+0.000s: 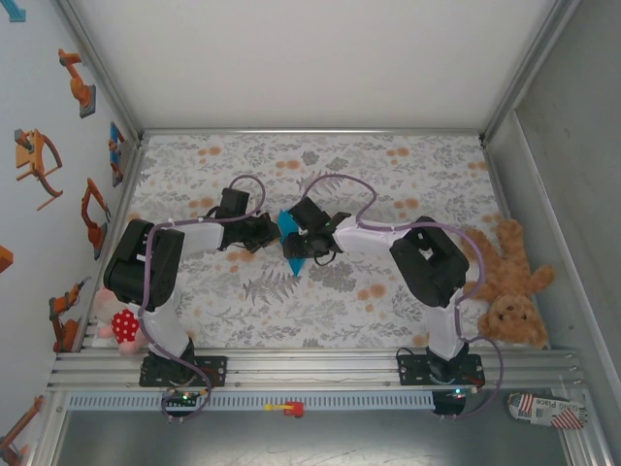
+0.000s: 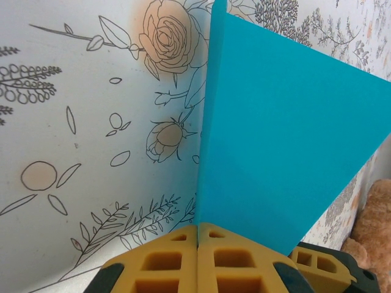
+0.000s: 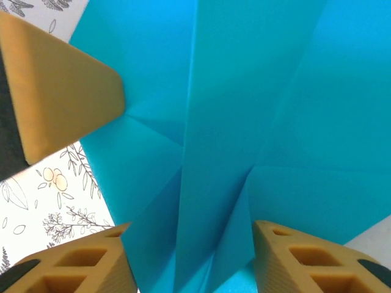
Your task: Fold a paper plane with a square sheet of paper (pick it up from the middle)
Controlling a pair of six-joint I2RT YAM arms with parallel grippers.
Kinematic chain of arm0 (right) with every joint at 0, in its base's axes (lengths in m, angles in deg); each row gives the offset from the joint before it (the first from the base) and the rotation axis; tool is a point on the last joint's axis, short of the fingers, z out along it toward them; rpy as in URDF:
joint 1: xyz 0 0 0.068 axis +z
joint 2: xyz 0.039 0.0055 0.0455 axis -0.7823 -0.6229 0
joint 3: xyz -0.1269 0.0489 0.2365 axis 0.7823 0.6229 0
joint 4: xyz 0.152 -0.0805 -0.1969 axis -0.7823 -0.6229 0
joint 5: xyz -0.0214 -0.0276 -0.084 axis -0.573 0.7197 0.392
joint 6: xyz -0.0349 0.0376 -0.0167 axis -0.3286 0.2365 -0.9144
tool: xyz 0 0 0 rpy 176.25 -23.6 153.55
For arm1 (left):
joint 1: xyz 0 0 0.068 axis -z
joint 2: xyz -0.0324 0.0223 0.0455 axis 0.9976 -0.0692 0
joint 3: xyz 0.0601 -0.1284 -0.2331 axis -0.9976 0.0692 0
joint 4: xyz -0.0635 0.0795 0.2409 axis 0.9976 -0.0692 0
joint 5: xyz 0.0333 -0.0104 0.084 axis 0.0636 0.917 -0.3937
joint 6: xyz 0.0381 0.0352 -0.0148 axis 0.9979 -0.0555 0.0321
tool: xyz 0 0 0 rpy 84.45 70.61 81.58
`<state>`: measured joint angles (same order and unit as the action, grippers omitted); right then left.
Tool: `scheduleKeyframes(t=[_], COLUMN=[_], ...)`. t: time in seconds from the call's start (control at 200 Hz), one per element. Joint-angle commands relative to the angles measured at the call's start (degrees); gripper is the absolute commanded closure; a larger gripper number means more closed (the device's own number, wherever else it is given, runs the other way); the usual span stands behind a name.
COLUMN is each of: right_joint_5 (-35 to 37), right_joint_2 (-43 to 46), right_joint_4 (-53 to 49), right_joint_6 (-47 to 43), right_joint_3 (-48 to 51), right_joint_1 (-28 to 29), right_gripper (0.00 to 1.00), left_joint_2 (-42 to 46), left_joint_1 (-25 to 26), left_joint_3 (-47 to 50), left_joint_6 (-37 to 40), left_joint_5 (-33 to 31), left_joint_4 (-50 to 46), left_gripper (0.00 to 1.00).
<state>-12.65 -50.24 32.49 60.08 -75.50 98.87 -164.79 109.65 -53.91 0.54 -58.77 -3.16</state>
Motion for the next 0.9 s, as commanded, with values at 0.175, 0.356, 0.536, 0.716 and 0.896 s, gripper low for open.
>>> scheduleKeyframes(t=[0.175,0.356,0.536,0.716,0.896], right_joint_5=[3.2,3.5,4.5,9.8,14.9], right_joint_2=[-1.4,-2.3,-2.5,-2.0,-0.8], right_joint_4=[-2.9,-3.5,-4.3,-8.8,-11.5], right_joint_6=[1.7,2.5,2.6,0.4,-2.3], right_joint_3=[-2.6,-3.2,-3.7,-6.3,-8.3], right_joint_1=[0.2,0.1,0.1,-0.5,-3.8], right_gripper=[0.66,0.71,0.78,0.88,0.97], left_joint_2=[0.2,0.6,2.3,6.9,12.7], left_joint_1=[0.3,0.2,0.1,-1.4,-4.1], left_joint_3=[-0.5,-0.6,-0.7,-1.1,-0.3], left_joint_6=[0.3,0.7,1.2,3.0,5.4], left_joint_5=[0.7,0.5,-0.7,-5.1,-12.9], left_joint_4=[-1.6,-2.4,-4.1,-9.4,-16.5], left_gripper=[0.89,0.84,0.77,0.58,0.39])
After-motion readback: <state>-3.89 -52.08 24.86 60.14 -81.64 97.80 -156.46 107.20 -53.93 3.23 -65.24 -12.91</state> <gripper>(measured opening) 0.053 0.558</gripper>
